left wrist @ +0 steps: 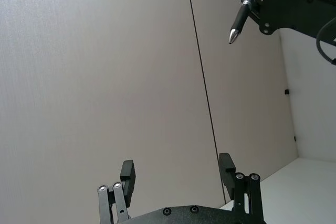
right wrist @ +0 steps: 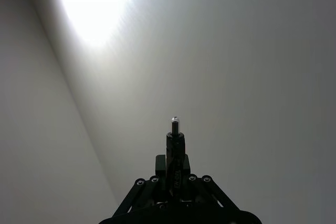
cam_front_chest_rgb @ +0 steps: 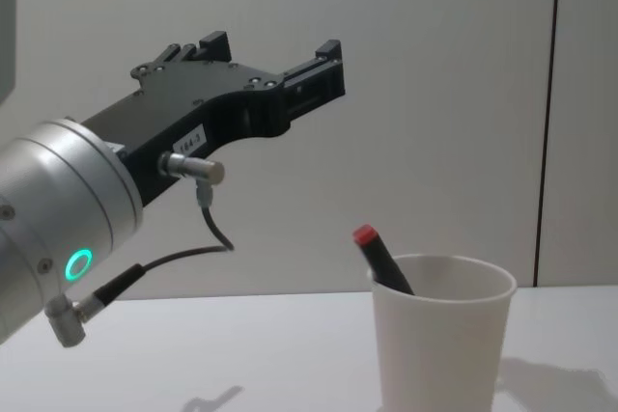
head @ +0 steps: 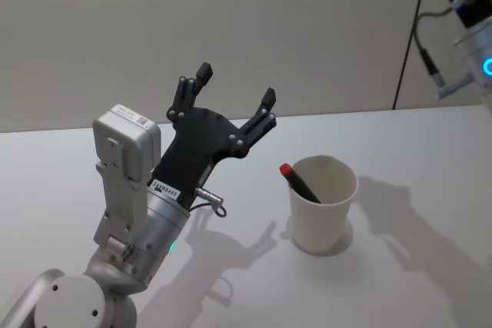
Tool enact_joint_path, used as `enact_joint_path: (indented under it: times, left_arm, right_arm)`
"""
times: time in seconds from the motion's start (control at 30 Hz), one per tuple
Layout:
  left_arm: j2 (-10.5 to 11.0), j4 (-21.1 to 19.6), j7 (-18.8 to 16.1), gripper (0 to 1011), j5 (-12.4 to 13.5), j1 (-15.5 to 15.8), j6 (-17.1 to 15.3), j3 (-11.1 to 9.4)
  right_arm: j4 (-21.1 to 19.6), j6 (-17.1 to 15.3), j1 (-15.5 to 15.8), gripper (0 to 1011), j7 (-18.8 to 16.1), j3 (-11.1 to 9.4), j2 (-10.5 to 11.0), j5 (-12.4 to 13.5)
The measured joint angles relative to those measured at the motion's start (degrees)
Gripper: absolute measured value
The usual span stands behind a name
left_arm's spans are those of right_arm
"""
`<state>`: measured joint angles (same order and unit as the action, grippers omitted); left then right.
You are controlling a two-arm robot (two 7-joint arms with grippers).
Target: Place the pen into the pen holder.
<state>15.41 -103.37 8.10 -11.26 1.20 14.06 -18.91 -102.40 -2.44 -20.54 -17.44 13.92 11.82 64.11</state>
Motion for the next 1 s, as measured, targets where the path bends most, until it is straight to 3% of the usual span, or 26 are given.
enact_joint_path:
  times: [0.43,1.0]
  left_arm:
    - [0.0,0.0,0.0,1001,0.0,0.0,0.0,0.0]
    - [0.0,0.0,0.0,1001,0.0,0.0,0.0,0.0]
  right_arm:
    - [-3.5,-0.5,1.7,132,0.8,-1.1,4.2,-4.8]
    - [-6.3,-3.9,5.2,132,0.2,-0.5,9.7,-14.4]
